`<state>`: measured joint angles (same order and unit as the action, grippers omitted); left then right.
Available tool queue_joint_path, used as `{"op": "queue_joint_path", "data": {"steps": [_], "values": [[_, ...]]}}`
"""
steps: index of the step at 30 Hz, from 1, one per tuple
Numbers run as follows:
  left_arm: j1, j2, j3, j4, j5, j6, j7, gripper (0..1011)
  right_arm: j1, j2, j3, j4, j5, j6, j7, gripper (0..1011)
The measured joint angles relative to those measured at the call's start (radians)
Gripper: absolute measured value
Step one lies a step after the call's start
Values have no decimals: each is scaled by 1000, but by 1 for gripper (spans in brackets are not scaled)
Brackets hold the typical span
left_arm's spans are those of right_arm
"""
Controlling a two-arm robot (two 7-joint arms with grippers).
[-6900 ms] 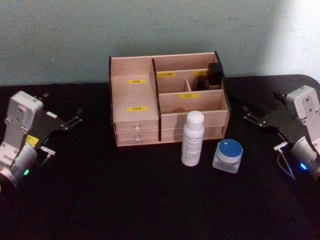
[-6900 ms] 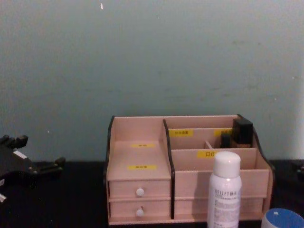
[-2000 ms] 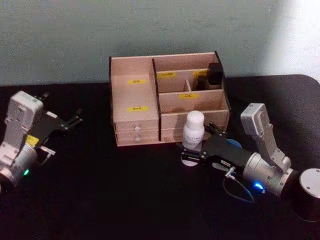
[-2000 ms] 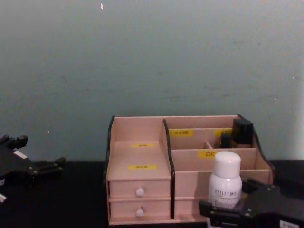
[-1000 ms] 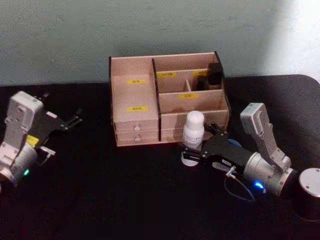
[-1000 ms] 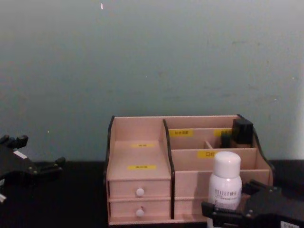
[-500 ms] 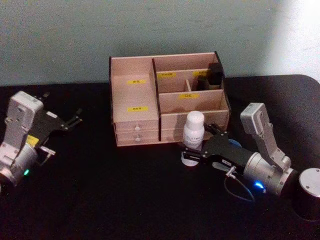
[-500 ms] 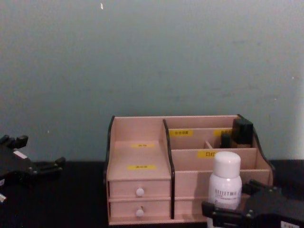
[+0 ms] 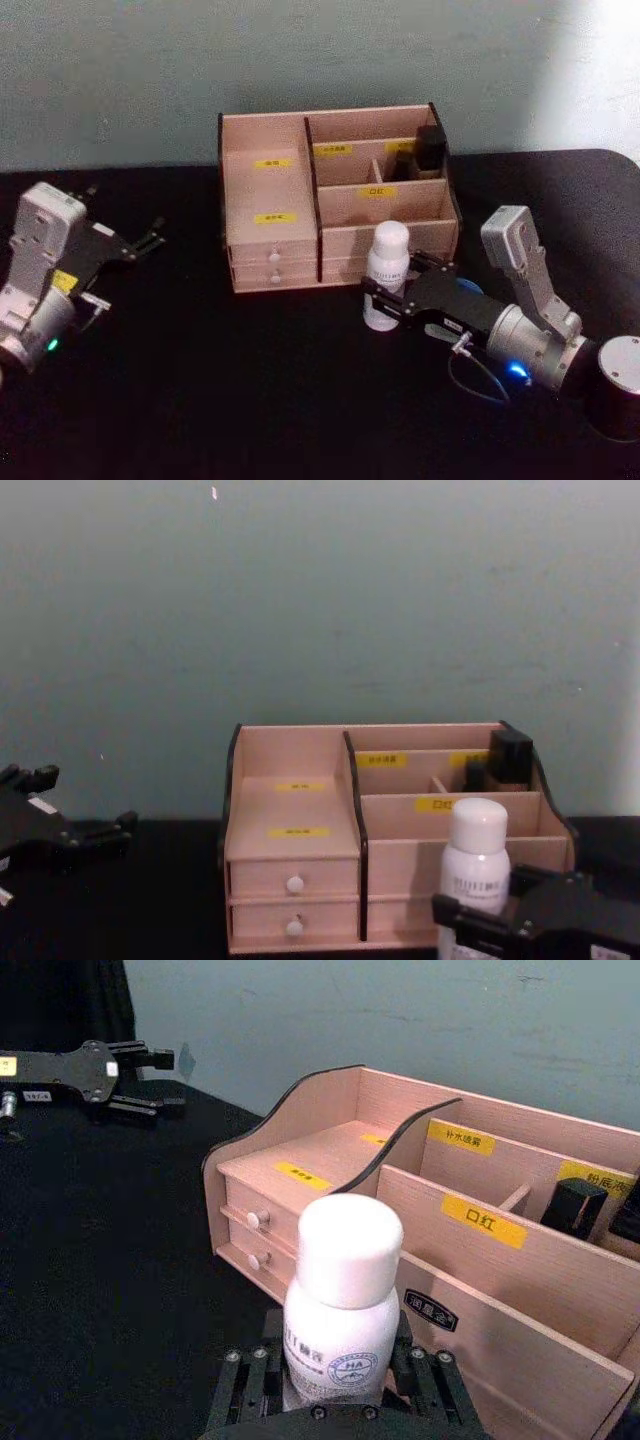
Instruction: Pick up the facial cleanser and watermelon frost from the table and place them into the tiered storage box.
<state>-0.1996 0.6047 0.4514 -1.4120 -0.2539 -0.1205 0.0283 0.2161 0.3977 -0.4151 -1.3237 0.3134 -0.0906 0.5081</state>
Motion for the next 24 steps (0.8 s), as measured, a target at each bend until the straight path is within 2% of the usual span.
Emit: {"op": "queue_joint_path", "data": {"steps": [2, 17, 24], "values": [[0, 0, 0, 0, 0, 0, 0, 1001, 0, 0, 0, 0, 0, 0, 0, 601], [0, 0, 0, 0, 0, 0, 0, 1001, 0, 2, 0, -1, 1, -1, 3, 601], [0, 0, 0, 0, 0, 0, 0, 1001, -15, 18, 13, -42, 30, 7, 21, 601]]}}
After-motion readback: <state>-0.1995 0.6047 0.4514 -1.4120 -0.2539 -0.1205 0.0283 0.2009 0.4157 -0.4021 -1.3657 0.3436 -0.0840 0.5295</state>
